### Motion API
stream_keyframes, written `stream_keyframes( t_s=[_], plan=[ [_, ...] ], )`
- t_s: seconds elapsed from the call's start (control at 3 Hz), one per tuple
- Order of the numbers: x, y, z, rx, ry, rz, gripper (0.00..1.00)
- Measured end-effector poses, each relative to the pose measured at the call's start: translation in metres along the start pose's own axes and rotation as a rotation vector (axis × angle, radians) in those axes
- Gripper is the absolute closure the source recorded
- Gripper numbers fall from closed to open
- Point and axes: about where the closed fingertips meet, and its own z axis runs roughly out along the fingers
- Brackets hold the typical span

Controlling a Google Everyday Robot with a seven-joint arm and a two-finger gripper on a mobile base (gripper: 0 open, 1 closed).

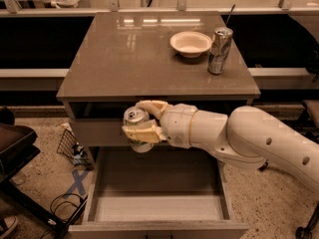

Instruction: Place 7up can into middle drawer

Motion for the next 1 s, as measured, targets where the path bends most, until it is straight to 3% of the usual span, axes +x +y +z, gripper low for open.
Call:
stream_keyframes(
  t_s=[0.33, 1.0],
  plan=[
    [0.032, -0.005, 0.02, -0.04, -0.055, 0.019, 1.0],
    [0.14, 0.001, 0.05, -0.209, -0.174, -0.03, 1.0]
  ],
)
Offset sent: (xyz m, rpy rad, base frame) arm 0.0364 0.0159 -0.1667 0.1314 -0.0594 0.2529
